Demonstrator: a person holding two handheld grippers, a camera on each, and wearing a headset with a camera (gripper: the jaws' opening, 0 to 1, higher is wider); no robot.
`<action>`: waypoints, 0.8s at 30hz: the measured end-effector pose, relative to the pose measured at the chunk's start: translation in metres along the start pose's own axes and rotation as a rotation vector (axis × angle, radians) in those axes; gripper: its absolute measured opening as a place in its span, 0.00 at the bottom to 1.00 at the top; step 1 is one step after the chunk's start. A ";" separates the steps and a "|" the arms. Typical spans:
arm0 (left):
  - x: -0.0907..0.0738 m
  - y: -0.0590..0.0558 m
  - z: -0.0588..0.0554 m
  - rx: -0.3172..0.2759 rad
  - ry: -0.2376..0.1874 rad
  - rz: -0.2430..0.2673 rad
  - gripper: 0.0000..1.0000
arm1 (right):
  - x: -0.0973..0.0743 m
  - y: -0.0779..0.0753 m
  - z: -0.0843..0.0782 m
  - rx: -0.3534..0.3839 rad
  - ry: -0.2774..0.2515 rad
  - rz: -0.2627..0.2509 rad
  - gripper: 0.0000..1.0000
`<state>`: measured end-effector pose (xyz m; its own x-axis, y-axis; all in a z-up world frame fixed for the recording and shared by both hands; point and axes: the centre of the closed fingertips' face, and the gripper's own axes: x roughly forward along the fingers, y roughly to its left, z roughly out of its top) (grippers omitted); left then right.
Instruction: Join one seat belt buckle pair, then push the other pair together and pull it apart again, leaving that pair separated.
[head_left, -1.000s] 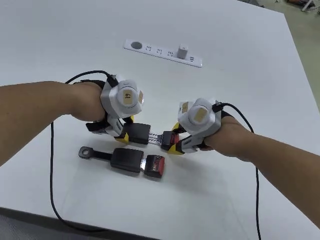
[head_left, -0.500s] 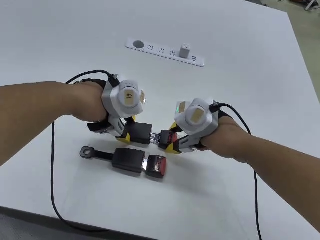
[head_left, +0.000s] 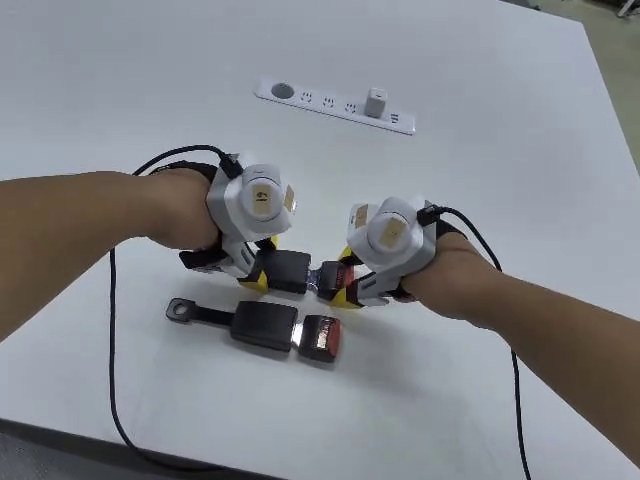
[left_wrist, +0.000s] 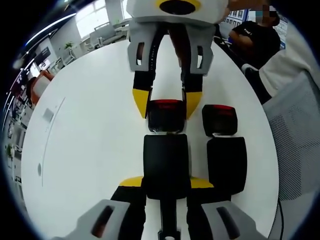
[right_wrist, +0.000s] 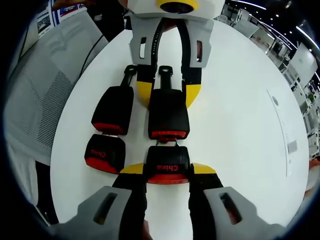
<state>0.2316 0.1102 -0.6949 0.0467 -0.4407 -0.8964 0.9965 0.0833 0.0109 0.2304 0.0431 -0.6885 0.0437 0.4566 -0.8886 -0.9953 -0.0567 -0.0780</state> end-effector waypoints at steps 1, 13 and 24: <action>0.000 0.000 0.000 0.001 0.000 0.000 0.31 | -0.002 0.000 0.000 0.004 -0.003 0.002 0.29; -0.001 -0.001 0.001 0.015 0.007 -0.004 0.30 | 0.005 -0.003 0.000 -0.001 0.014 -0.012 0.29; -0.001 -0.002 0.002 0.007 0.012 0.000 0.31 | 0.001 -0.002 0.001 0.013 0.009 0.003 0.29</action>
<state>0.2296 0.1088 -0.6936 0.0461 -0.4301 -0.9016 0.9969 0.0775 0.0140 0.2321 0.0445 -0.6890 0.0413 0.4486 -0.8928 -0.9965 -0.0462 -0.0693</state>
